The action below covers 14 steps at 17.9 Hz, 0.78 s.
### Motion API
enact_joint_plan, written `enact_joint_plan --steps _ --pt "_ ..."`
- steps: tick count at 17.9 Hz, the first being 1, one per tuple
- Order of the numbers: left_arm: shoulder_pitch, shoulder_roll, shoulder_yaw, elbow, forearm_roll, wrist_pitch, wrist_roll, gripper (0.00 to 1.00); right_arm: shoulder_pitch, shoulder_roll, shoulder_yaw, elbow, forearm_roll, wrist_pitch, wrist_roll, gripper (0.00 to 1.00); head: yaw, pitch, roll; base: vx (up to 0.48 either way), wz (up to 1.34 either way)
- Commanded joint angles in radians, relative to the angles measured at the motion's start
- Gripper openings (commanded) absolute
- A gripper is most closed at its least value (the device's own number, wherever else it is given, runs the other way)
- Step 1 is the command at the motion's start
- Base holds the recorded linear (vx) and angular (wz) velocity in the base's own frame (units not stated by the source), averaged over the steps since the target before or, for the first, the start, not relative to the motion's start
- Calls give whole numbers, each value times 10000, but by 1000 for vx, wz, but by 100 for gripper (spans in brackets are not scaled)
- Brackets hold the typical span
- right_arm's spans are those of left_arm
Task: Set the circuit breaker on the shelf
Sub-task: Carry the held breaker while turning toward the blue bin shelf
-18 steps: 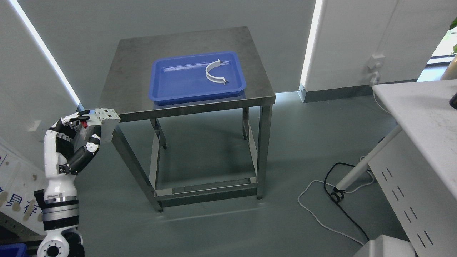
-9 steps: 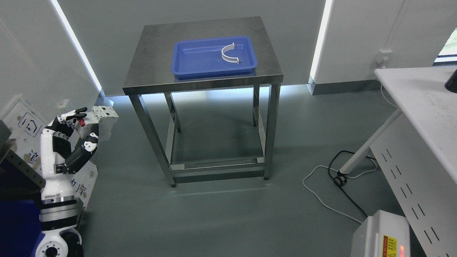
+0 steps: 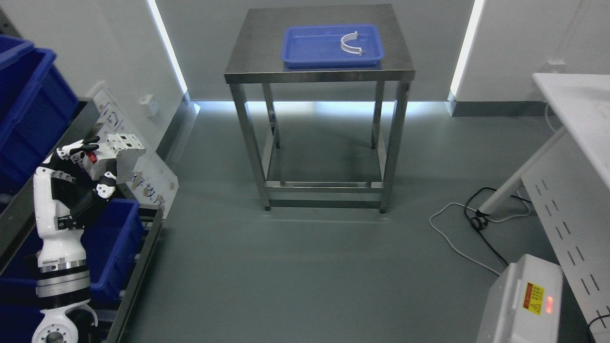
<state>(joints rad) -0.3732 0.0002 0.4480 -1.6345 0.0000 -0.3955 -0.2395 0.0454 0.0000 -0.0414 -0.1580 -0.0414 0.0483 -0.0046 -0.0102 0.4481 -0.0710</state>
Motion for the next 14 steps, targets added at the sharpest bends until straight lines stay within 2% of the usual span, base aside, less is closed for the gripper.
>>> enact_joint_plan --steps 1,5,7,9,14 --pt "-42 173 122 -712 -184 -125 -29 6 6 -175 0 0 0 -7 15 100 0 0 0 -297 671" --pt "-179 173 -183 -728 -184 -125 -75 3 6 -175 0 0 0 -7 15 100 0 0 0 -248 853" --pt "-714 173 -673 -743 -199 -19 -60 3 -9 -175 0 0 0 -7 15 100 0 0 0 -204 1005" --pt "-1373 173 -1058 -728 -337 698 -44 3 -9 -175 0 0 0 -7 15 100 0 0 0 -149 1025" --pt "-3213 173 -1105 -377 -1377 2876 -349 3 -9 -175 0 0 0 -7 15 100 0 0 0 -66 1132"
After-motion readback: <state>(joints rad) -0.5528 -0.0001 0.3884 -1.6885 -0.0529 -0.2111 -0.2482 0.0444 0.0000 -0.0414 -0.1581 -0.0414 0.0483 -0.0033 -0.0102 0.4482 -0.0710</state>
